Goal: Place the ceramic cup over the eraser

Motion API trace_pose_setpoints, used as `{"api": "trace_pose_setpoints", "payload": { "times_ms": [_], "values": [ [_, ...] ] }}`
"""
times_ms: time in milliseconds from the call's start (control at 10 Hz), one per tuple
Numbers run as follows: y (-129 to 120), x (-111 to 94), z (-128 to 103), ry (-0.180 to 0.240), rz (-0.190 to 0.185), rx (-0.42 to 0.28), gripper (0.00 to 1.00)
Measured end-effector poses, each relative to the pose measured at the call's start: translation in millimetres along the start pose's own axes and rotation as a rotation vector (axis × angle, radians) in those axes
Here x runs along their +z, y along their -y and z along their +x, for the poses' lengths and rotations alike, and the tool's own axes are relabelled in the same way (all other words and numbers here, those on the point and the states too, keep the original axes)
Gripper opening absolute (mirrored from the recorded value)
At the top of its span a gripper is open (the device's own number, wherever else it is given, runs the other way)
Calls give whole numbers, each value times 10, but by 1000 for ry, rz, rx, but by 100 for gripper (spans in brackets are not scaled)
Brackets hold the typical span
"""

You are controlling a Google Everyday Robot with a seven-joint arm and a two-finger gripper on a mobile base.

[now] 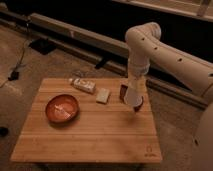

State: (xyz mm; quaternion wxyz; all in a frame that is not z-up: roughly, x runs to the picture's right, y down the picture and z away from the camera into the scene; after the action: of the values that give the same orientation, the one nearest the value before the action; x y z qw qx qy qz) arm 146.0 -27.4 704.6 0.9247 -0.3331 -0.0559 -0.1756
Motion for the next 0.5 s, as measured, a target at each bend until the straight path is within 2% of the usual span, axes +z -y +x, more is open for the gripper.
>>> {"api": "trace_pose_setpoints", "payload": {
  "times_ms": [300,500],
  "values": [
    [49,11,32,-11,4,3,0],
    [259,23,22,-20,19,-15,0]
  ]
}}
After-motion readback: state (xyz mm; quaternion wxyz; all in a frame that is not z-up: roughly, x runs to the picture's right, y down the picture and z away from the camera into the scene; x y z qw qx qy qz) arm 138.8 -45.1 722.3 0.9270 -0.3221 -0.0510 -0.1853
